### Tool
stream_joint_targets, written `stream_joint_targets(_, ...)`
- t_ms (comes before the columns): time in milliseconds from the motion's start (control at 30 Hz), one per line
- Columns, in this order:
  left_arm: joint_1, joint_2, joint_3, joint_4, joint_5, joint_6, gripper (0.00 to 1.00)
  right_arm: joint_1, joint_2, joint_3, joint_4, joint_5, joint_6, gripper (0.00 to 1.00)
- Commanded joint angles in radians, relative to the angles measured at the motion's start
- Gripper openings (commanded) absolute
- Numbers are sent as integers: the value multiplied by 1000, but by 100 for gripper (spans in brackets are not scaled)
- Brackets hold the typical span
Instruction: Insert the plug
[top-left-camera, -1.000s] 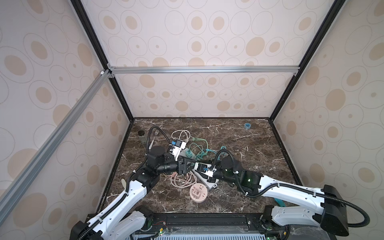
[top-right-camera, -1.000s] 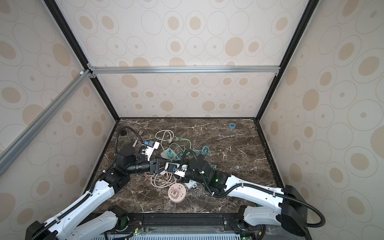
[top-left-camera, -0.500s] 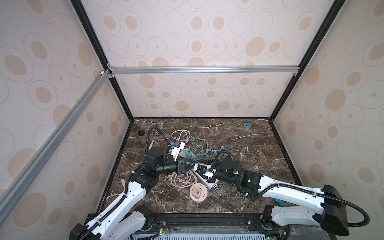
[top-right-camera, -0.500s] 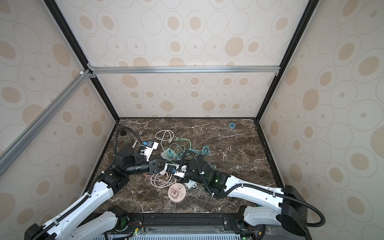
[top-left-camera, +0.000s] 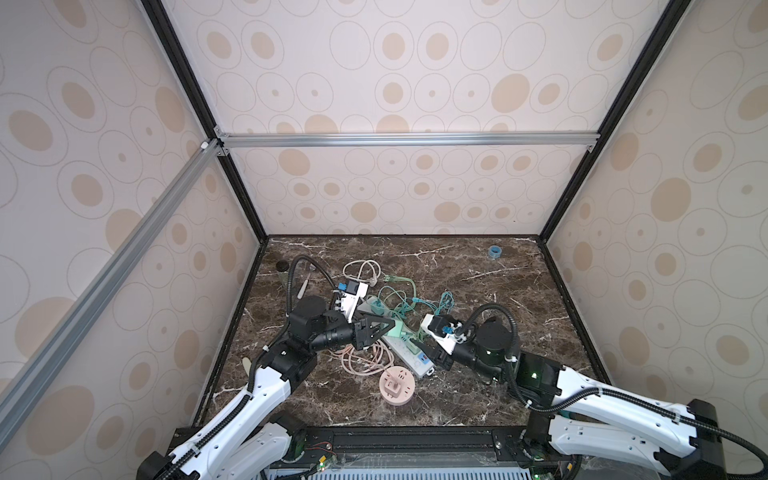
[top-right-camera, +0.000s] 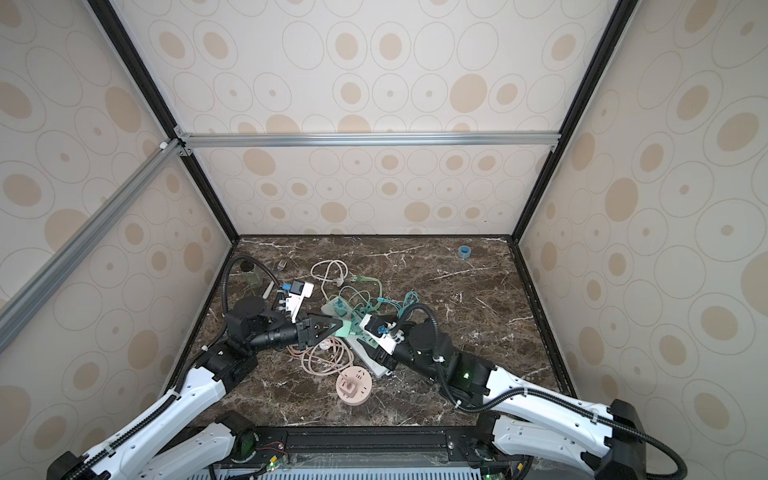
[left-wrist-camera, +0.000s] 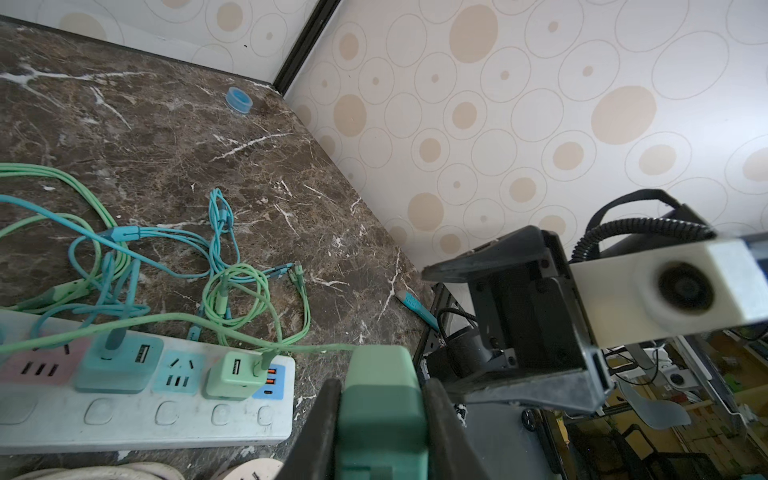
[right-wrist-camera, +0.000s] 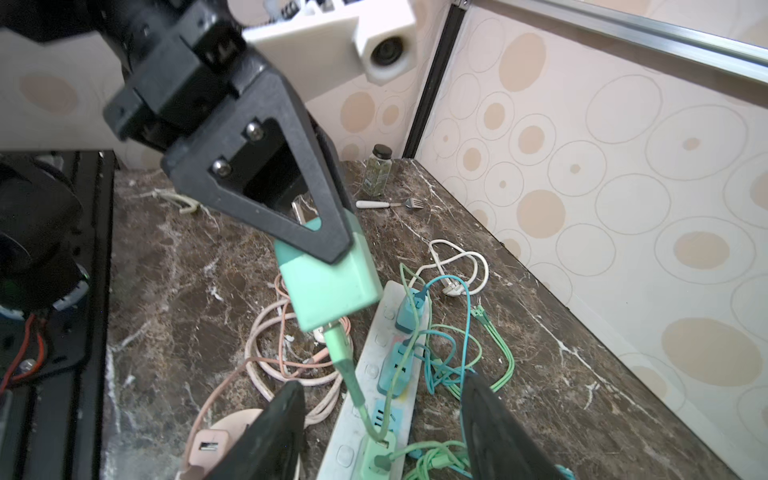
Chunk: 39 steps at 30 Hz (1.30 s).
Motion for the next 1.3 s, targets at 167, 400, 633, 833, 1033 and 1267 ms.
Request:
stream_joint_targets(167, 1, -9, -31, 266, -78, -57, 0, -3, 1, -148, 221, -291, 457, 62)
stream_joint_targets(400, -4, -31, -133, 602, -38, -172, 0, -3, 184, -216, 651, -398, 628, 68)
stream_joint_targets(633, -11, -73, -201, 707, -33, -218, 0, -3, 278, -199, 838, -391, 644, 71)
stream_joint_targets(833, -15, -144, -217, 733, -25, -209, 0, -3, 295, -158, 858, -384, 615, 69)
stream_joint_targets(1033, -17, -155, -238, 808, -12, -232, 0, -26, 316, -115, 902, -401, 618, 68)
stream_joint_targets(1267, -17, -150, -247, 883, 1, -274, 0, -54, 364, -71, 978, -457, 661, 66)
